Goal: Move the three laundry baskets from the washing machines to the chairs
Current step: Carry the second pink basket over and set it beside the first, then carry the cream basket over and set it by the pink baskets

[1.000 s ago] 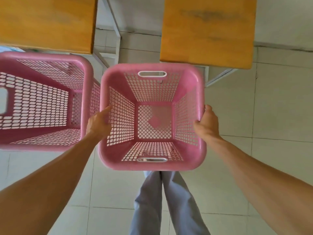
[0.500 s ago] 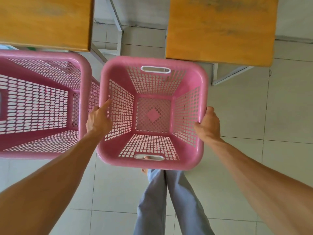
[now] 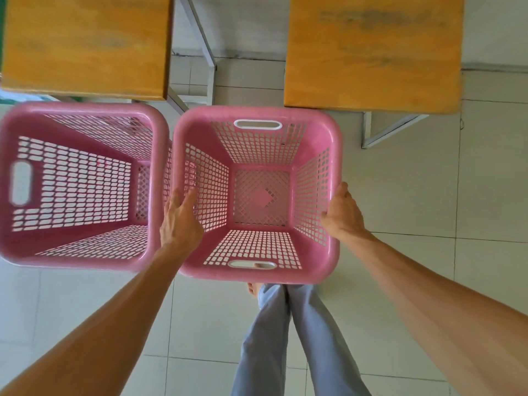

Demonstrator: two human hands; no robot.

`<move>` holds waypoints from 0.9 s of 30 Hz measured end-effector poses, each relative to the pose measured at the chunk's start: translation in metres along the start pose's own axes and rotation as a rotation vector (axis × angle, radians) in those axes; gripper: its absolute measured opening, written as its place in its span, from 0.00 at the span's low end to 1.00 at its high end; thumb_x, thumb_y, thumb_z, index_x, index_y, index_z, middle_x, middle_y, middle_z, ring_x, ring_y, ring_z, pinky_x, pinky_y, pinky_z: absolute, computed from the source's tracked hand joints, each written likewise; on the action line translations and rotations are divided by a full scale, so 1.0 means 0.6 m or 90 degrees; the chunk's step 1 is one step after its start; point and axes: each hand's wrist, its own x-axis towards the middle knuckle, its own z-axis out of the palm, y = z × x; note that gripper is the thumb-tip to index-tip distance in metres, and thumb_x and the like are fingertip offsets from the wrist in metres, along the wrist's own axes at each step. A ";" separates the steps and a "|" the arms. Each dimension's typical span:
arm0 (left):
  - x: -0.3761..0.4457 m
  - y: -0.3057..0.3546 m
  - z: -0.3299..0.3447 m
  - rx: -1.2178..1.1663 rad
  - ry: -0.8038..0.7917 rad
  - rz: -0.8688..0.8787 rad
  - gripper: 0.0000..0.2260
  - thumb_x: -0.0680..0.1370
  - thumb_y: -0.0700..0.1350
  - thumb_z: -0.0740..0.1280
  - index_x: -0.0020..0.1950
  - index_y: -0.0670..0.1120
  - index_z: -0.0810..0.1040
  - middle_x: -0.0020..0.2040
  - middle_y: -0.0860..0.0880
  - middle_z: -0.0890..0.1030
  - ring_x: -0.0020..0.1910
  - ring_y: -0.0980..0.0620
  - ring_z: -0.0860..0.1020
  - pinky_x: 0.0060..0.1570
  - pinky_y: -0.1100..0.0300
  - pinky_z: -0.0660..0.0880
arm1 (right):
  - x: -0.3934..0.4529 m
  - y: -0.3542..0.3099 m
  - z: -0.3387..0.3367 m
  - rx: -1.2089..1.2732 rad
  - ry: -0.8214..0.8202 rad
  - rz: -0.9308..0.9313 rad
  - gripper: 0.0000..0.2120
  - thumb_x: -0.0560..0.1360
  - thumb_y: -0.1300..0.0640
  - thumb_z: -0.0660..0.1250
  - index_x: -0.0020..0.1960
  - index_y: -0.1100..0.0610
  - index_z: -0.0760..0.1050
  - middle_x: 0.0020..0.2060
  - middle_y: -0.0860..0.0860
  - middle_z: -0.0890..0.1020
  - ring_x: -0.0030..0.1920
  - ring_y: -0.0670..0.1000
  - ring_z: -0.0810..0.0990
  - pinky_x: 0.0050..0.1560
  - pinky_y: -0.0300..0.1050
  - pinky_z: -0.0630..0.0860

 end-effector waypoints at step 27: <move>-0.530 0.490 -0.187 0.019 -0.293 0.569 0.22 0.71 0.35 0.63 0.64 0.50 0.77 0.66 0.47 0.78 0.56 0.47 0.80 0.56 0.61 0.74 | -0.612 0.282 -0.235 0.197 0.244 0.162 0.33 0.79 0.57 0.64 0.79 0.57 0.54 0.77 0.54 0.63 0.73 0.57 0.66 0.66 0.51 0.73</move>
